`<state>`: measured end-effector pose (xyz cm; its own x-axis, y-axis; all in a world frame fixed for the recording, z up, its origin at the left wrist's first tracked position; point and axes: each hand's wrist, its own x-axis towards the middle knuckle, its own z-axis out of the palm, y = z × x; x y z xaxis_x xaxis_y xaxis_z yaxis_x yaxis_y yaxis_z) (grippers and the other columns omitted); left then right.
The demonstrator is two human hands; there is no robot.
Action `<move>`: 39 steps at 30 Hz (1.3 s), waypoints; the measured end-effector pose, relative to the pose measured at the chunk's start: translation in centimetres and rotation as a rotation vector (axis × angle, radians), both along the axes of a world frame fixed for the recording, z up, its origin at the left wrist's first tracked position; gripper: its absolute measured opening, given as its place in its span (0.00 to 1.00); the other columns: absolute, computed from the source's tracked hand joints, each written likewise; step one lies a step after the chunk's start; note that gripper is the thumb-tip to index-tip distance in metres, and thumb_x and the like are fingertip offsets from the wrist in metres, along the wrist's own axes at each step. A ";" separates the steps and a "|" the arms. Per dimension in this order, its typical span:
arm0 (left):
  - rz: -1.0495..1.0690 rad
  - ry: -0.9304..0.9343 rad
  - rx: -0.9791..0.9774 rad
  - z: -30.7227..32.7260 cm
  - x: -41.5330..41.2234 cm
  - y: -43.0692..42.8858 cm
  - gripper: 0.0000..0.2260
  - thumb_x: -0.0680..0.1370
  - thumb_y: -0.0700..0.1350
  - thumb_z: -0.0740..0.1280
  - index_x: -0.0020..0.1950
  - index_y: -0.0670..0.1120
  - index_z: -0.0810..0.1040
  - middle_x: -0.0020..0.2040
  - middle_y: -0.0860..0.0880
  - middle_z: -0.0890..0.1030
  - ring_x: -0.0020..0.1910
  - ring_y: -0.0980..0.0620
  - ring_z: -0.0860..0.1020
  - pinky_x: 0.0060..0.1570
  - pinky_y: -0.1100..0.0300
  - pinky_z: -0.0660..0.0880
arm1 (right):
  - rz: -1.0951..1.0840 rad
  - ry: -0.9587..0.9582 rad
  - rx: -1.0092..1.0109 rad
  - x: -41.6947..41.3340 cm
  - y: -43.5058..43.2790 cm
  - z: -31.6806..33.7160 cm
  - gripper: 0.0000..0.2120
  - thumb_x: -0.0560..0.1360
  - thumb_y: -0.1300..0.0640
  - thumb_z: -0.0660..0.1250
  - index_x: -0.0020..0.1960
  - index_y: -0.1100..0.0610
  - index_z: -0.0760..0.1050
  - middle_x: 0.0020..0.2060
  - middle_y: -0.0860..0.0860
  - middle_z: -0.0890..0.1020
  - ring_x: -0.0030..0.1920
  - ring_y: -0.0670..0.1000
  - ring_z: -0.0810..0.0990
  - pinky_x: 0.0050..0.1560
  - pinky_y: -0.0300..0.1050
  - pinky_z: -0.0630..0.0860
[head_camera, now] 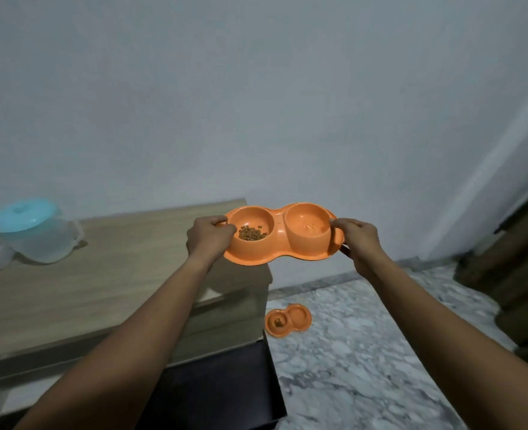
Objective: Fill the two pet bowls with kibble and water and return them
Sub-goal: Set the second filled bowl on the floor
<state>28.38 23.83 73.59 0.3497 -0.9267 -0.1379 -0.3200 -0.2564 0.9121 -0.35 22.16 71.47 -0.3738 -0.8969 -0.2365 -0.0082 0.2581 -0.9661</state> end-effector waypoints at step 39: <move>0.045 -0.033 0.317 -64.0 -46.6 -29.0 0.12 0.74 0.36 0.72 0.58 0.39 0.81 0.43 0.48 0.81 0.38 0.65 0.78 0.41 0.70 0.73 | 0.159 0.182 0.478 -44.3 -31.4 -61.7 0.09 0.77 0.60 0.68 0.52 0.52 0.85 0.51 0.51 0.86 0.53 0.53 0.85 0.56 0.50 0.80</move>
<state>-18.21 -5.17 9.62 0.3986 -0.8227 -0.4053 -0.3296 -0.5409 0.7738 -44.69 -9.24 9.75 -0.3151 -0.7540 -0.5764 -0.2397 0.6509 -0.7203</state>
